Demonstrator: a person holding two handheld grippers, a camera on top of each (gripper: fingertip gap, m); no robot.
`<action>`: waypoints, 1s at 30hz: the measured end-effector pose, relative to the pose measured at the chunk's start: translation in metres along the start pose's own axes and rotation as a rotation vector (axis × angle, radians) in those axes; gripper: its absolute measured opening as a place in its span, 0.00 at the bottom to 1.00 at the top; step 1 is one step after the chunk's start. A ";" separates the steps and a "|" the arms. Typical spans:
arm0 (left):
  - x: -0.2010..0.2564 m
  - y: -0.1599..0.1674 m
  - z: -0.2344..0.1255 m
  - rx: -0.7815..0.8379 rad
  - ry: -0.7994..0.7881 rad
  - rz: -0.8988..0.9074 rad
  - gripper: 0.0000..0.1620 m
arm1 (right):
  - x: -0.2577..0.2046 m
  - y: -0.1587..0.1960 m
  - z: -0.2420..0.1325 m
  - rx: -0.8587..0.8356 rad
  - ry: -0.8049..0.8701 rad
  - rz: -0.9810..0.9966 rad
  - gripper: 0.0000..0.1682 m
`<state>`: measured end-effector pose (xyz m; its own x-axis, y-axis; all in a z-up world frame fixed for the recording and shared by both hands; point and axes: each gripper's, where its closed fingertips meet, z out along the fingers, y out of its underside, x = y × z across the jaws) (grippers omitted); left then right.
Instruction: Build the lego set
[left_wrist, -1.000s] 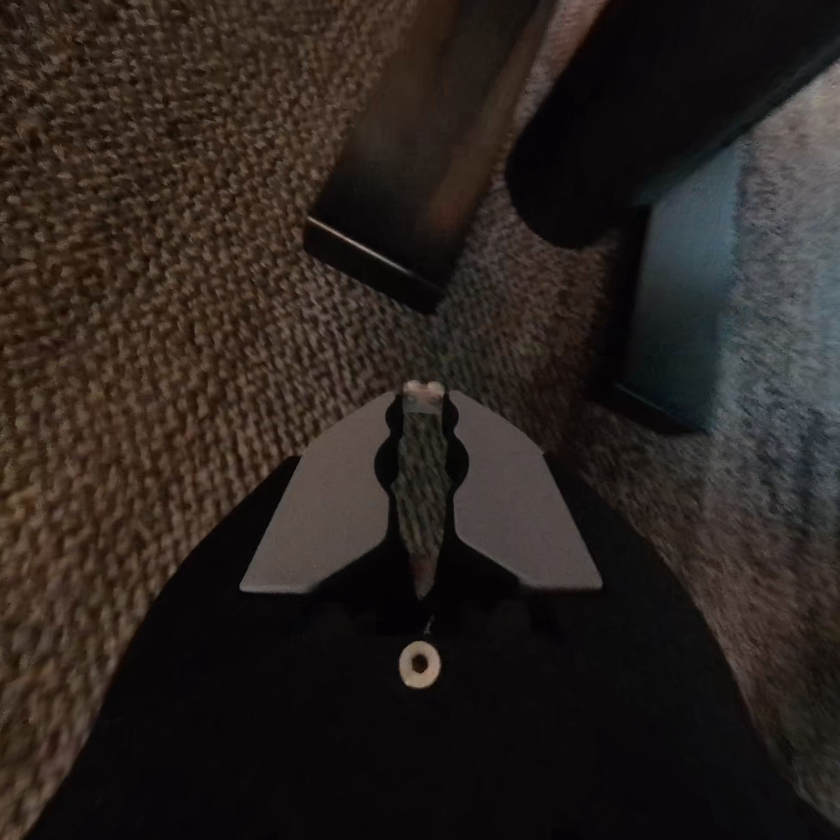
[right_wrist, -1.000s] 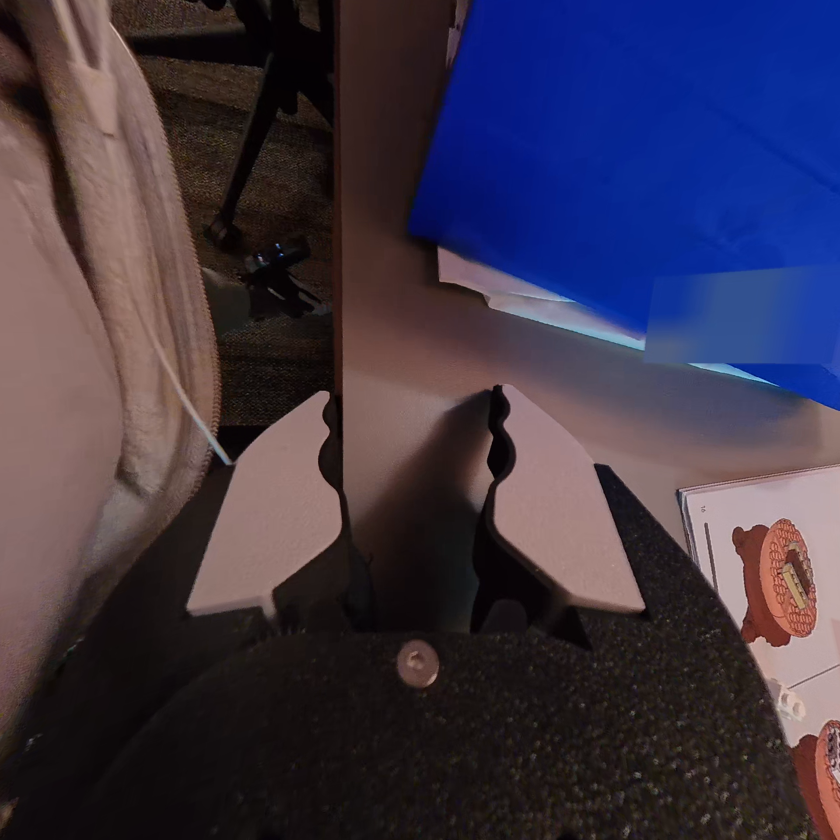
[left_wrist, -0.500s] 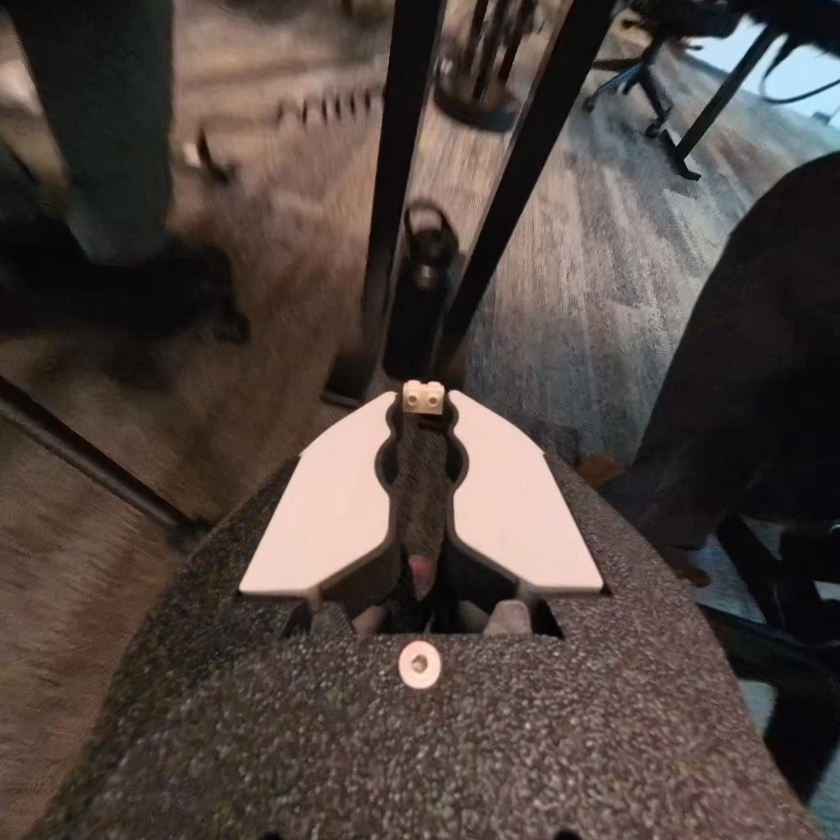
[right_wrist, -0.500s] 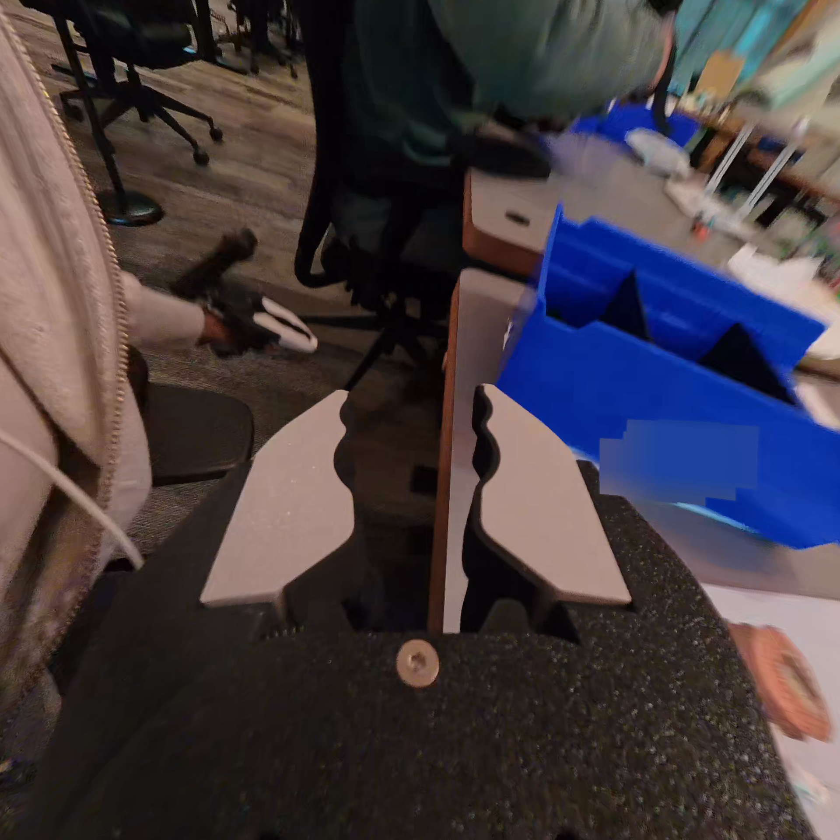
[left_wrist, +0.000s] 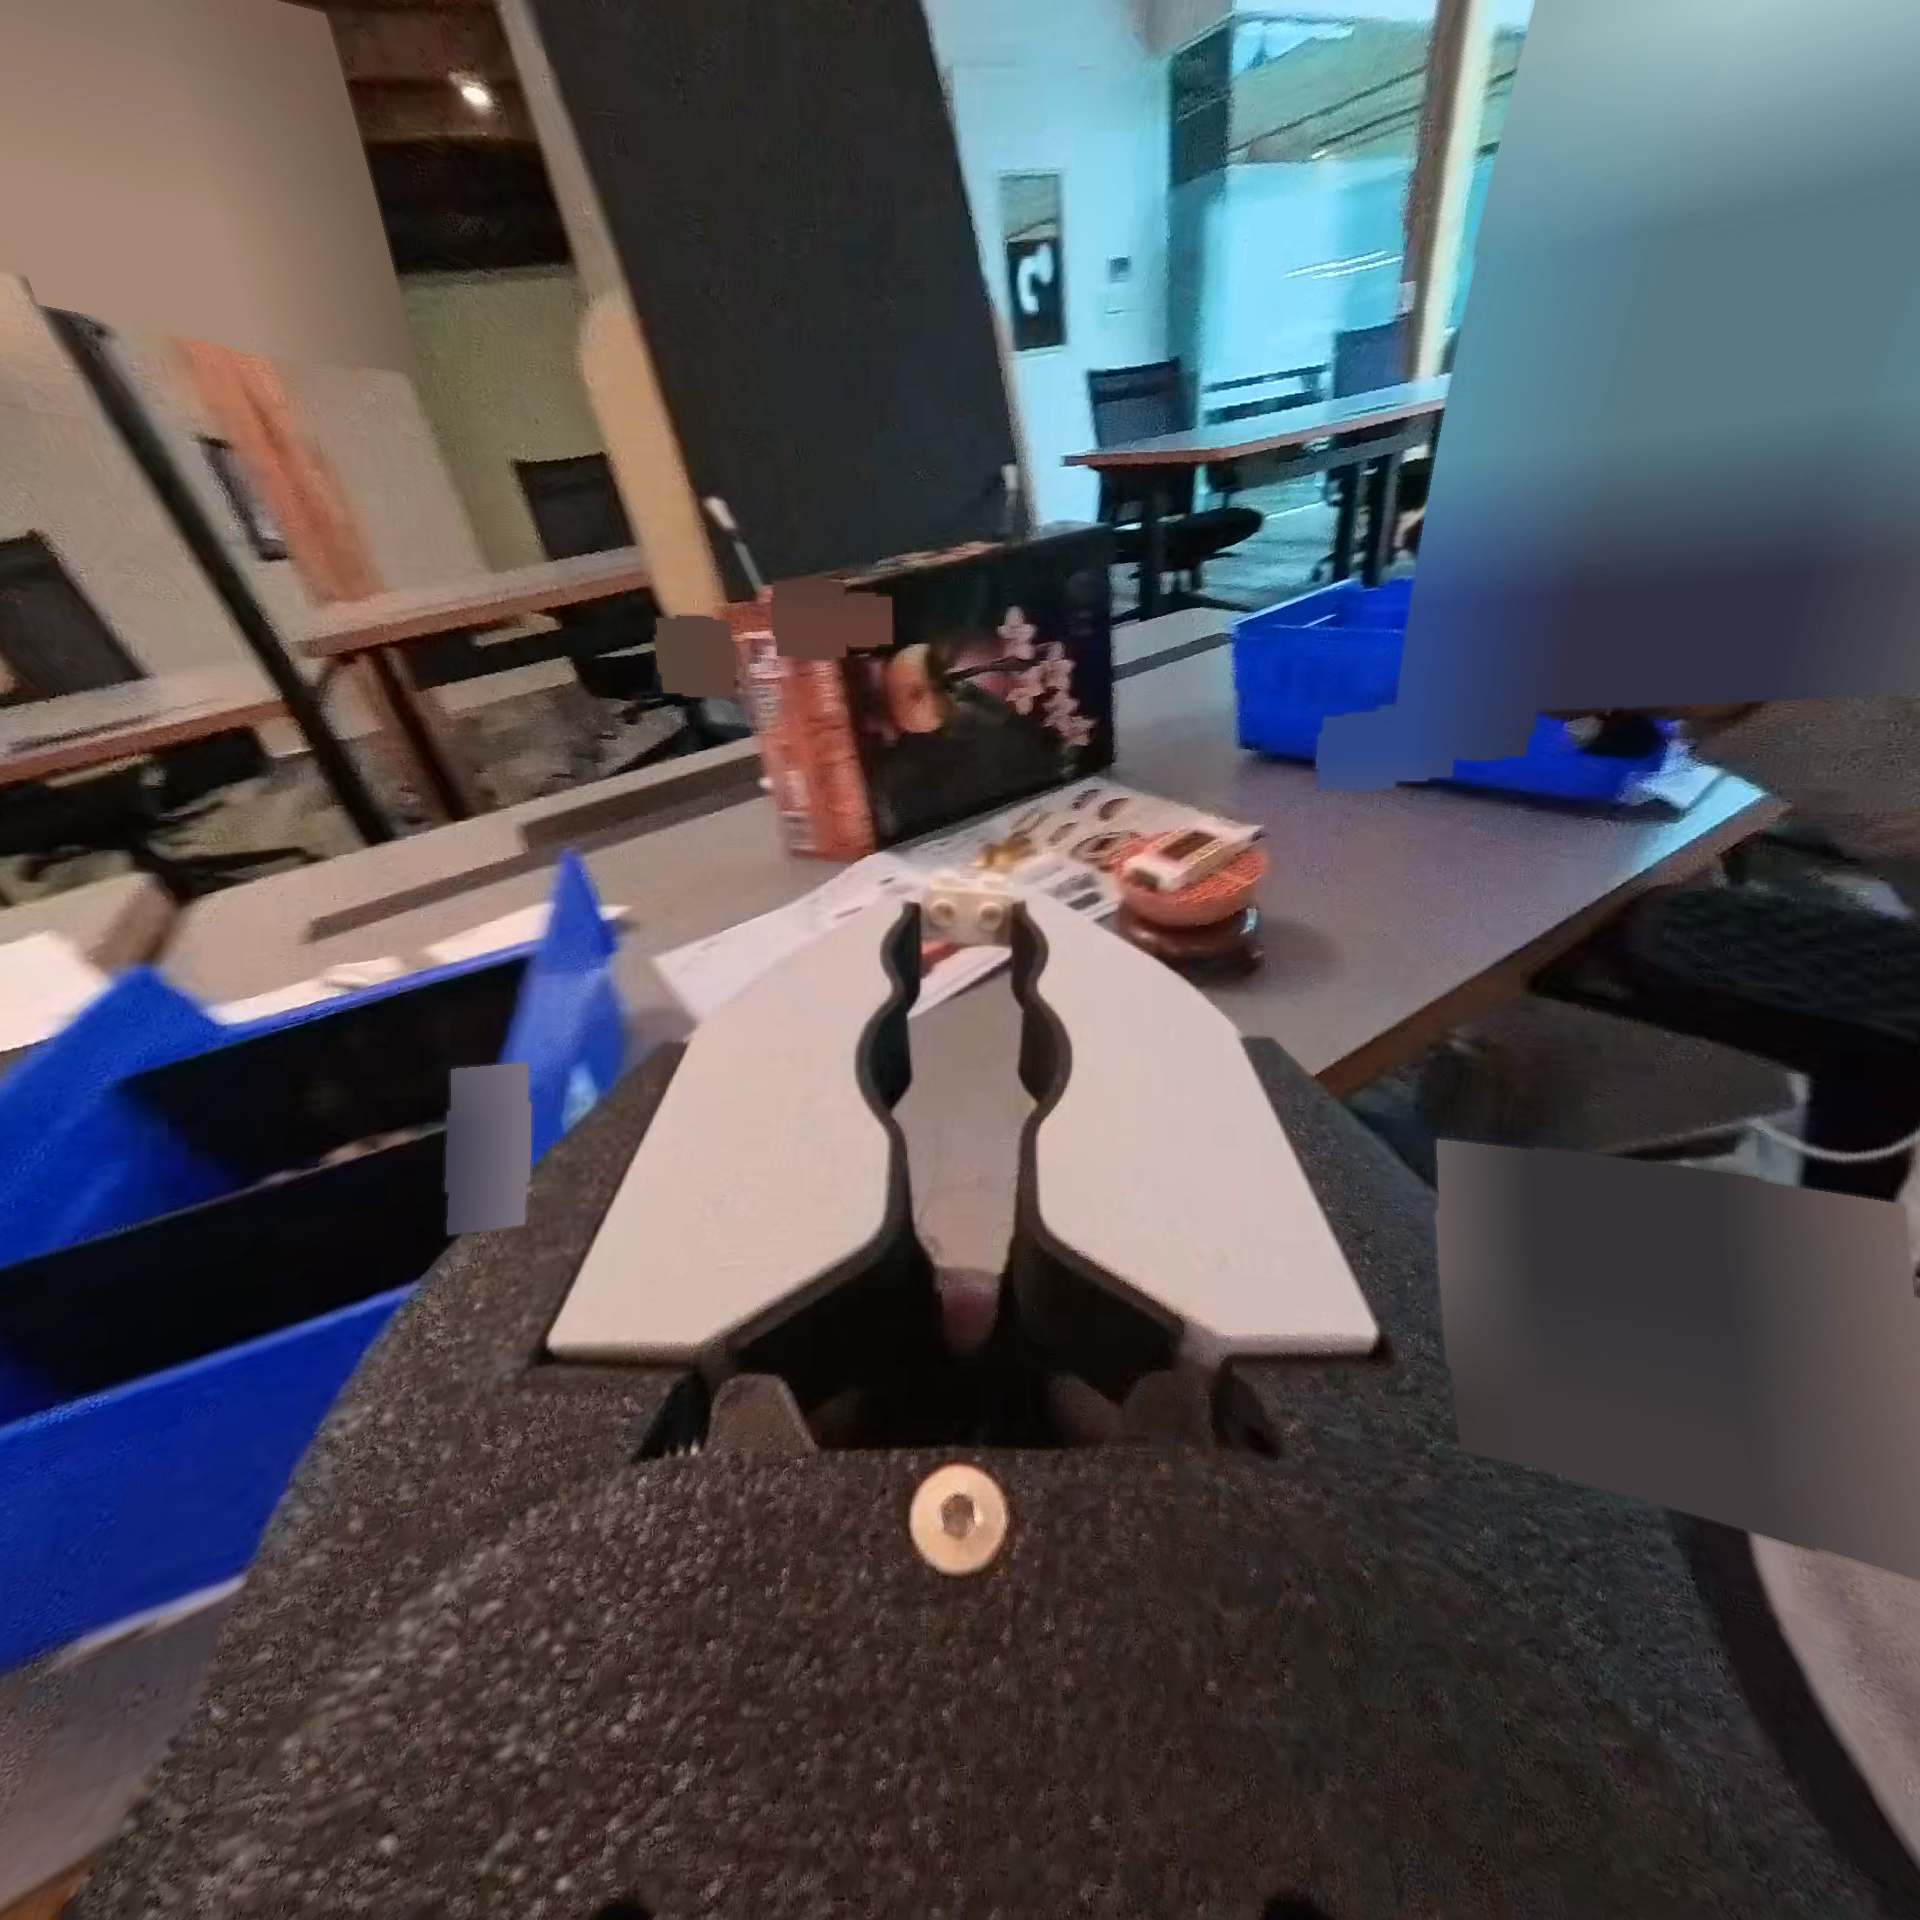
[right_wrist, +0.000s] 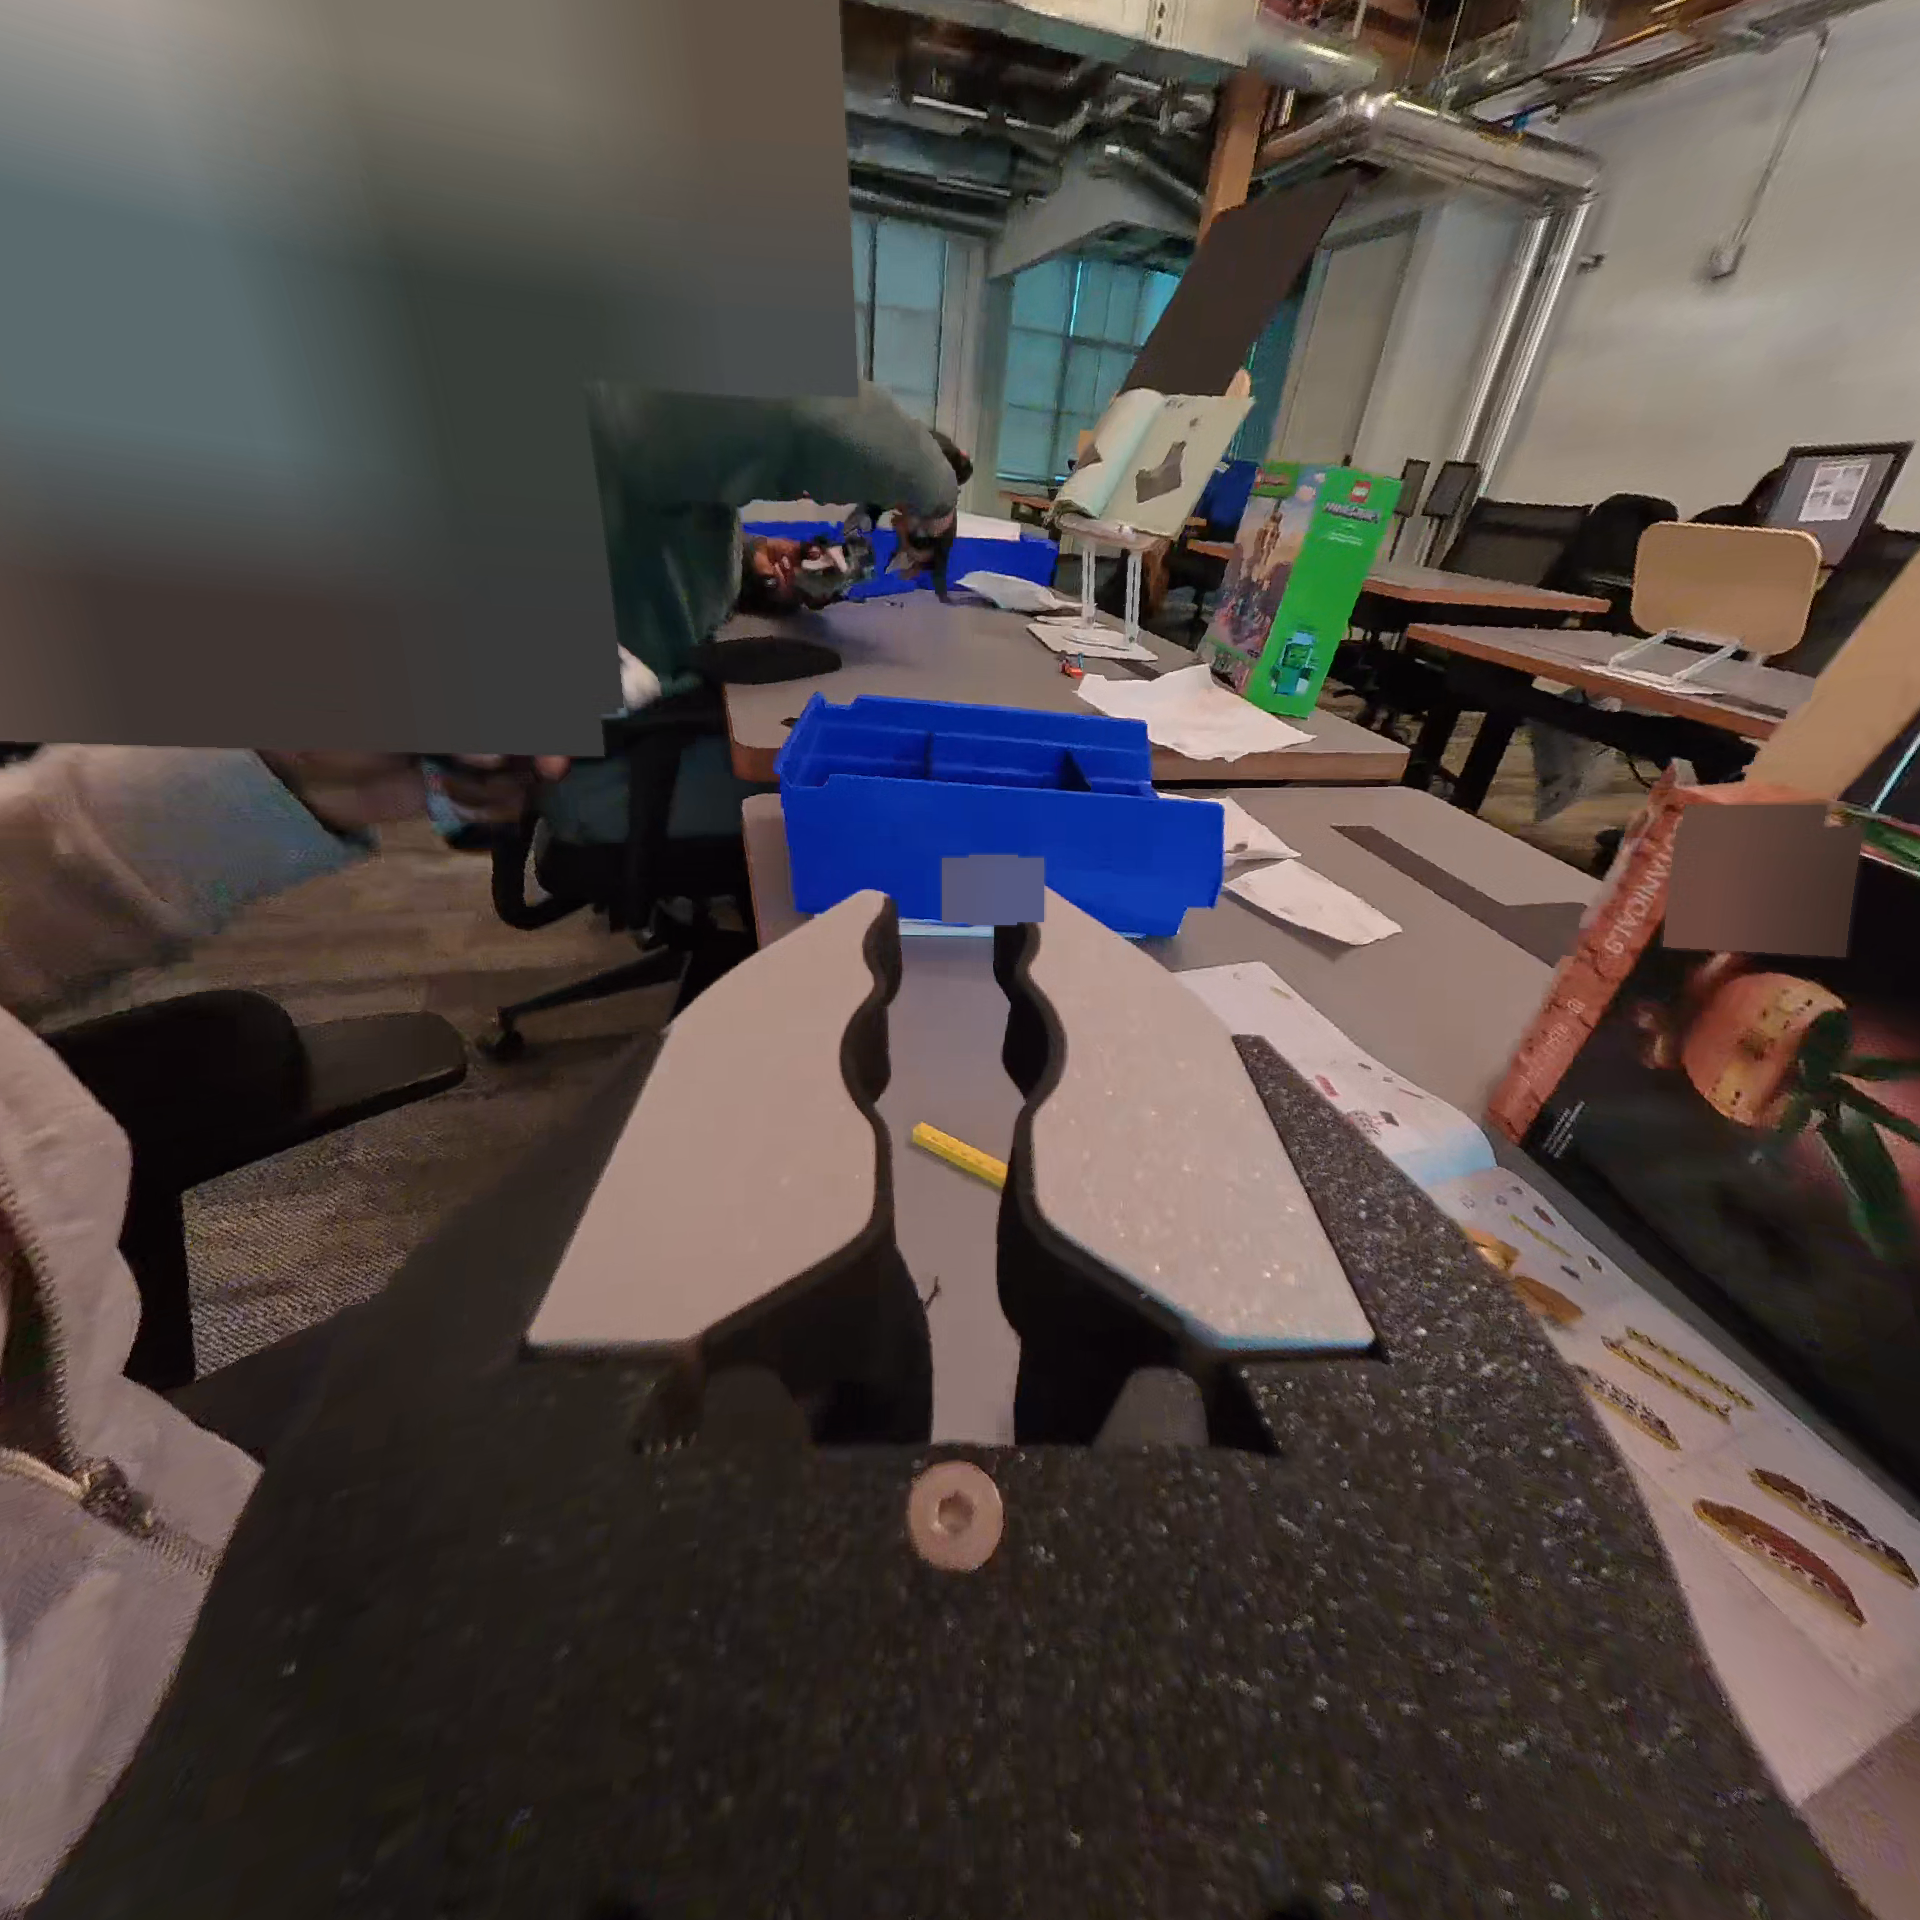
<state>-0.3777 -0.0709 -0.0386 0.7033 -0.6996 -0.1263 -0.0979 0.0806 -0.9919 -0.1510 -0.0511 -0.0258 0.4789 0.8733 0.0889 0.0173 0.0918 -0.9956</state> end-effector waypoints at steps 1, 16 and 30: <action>0.013 0.007 0.025 0.006 0.037 -0.023 0.10 | 0.005 0.003 -0.001 0.000 0.006 0.015 0.09; 0.018 0.018 0.174 0.298 0.193 0.425 0.10 | 0.024 0.045 0.132 -0.190 -0.188 0.386 0.15; 0.071 0.026 0.176 0.227 0.138 0.746 0.10 | 0.008 0.058 0.080 -0.275 0.113 0.120 0.07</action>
<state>-0.2065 0.0062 -0.0757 0.4139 -0.4843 -0.7708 -0.3523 0.6955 -0.6262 -0.2163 -0.0011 -0.0806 0.5864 0.8098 -0.0177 0.1838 -0.1543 -0.9708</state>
